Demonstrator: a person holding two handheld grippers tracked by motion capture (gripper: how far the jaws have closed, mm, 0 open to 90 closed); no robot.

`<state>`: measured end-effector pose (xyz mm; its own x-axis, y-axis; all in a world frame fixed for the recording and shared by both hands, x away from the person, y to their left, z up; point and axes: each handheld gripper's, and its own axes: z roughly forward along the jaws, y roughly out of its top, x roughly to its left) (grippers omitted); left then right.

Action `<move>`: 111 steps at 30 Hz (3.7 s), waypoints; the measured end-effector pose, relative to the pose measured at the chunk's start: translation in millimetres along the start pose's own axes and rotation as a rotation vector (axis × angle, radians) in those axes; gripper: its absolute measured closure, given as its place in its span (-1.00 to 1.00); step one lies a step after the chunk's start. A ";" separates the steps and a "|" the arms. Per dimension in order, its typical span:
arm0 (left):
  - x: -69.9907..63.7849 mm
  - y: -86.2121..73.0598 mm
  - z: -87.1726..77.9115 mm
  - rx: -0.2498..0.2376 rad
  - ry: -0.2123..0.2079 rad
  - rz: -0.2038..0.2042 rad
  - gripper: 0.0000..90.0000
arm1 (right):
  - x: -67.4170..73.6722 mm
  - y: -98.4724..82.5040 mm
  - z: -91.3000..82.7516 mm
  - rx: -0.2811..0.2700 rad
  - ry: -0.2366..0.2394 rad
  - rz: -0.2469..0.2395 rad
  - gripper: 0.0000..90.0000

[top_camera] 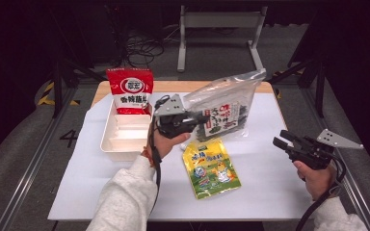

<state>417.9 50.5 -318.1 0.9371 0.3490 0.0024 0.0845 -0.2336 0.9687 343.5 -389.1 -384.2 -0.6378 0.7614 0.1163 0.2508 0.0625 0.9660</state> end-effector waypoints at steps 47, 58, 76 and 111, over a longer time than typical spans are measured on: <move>87.6 -42.8 -183.8 0.135 0.348 0.041 0.77 | 21.1 -28.2 30.1 0.249 0.015 -0.034 -0.15; 93.4 -46.4 -183.9 0.191 0.324 0.059 0.76 | 23.1 -33.4 28.1 0.276 0.011 -0.040 -0.18; 91.5 -39.3 -194.8 0.239 0.347 0.053 0.76 | 25.4 -33.6 31.3 0.294 0.031 -0.057 -0.20; 94.1 -48.6 -185.4 0.349 0.354 0.004 0.77 | 24.8 -35.4 36.1 0.312 0.056 -0.052 -0.21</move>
<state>439.2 262.9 -319.0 0.7701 0.6203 0.1488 0.2462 -0.5042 0.8278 345.1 -349.1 -423.8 -0.6923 0.7160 0.0898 0.4226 0.3013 0.8548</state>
